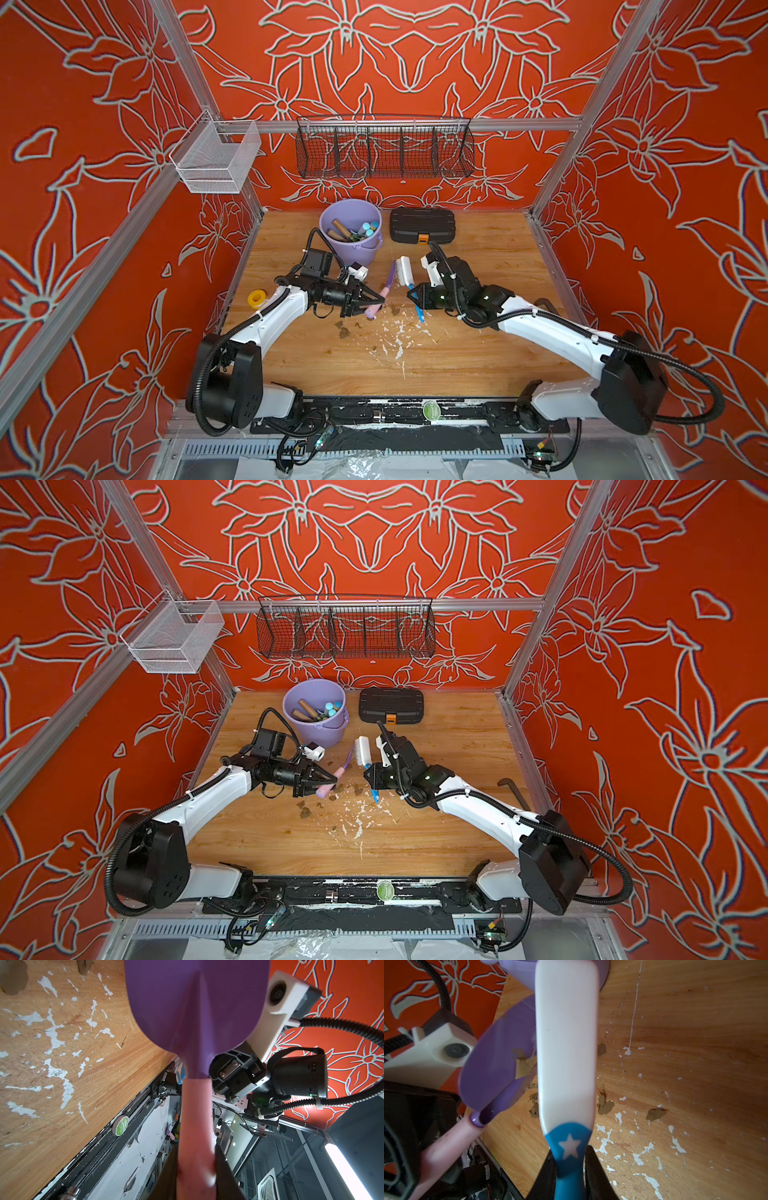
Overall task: Brush the soil off the hand trowel and place it into the bucket
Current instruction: Brush off the soil from the hand trowel.
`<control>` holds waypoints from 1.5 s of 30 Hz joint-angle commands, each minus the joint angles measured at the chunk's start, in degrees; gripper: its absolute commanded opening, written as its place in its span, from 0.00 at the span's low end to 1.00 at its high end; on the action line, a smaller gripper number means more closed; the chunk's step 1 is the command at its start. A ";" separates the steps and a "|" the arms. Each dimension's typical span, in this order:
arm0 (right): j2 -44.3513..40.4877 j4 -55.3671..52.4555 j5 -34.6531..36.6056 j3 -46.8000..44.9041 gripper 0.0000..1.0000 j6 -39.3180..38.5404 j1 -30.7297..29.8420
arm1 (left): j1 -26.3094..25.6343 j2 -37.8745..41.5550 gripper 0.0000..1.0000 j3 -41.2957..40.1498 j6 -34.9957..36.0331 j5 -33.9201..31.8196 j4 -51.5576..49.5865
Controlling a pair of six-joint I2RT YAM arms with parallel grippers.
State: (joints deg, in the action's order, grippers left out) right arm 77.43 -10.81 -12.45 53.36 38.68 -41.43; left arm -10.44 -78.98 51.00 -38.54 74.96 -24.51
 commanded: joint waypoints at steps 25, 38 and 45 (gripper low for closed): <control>-1.75 4.91 -3.90 -4.02 0.00 5.52 -3.85 | 2.44 0.66 0.00 1.01 -0.28 2.03 2.10; -3.91 -0.64 2.11 -3.58 0.00 5.36 -3.68 | 3.21 0.63 0.00 0.50 -0.34 2.14 2.56; -8.13 5.76 -1.81 -4.35 0.00 5.80 -3.87 | 3.34 0.14 0.00 0.57 -0.19 2.30 2.63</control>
State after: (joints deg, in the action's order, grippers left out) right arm 70.24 -9.63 -13.06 48.49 43.81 -45.01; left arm -7.49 -78.98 51.00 -39.05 75.18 -23.03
